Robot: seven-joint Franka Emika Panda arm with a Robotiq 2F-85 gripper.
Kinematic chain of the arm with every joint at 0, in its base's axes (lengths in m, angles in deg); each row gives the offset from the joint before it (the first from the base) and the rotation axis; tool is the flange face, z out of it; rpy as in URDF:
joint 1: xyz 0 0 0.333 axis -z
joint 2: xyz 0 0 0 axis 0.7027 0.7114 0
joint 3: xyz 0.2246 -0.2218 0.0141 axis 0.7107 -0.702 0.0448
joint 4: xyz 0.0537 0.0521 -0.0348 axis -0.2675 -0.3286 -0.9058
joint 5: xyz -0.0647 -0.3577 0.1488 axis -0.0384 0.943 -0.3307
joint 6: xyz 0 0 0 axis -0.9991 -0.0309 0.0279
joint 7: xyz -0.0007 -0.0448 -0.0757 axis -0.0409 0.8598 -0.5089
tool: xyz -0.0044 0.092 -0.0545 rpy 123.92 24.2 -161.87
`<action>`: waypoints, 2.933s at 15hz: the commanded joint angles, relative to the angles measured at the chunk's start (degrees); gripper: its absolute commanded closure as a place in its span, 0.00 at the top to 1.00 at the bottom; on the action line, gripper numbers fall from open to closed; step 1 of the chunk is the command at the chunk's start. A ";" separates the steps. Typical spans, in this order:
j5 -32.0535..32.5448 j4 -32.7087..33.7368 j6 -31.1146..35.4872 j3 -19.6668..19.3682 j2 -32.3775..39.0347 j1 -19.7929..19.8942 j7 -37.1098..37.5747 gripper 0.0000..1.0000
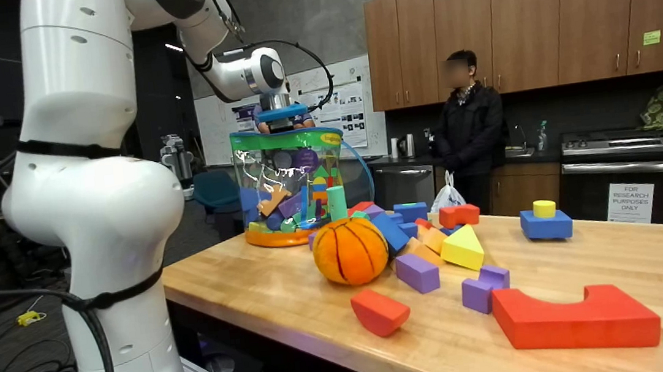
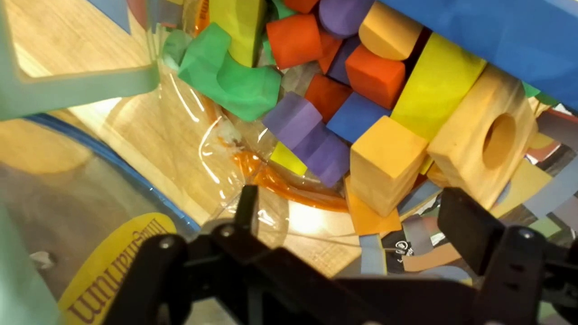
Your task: Remove the blocks from the basket
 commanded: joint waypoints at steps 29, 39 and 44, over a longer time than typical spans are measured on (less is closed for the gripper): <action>-12.60 -2.76 2.31 1.26 6.16 2.67 -4.15 1.00; -15.89 -2.30 2.39 1.57 6.38 2.69 -7.03 0.37; -15.31 -2.63 3.50 1.34 5.87 2.68 -6.21 0.18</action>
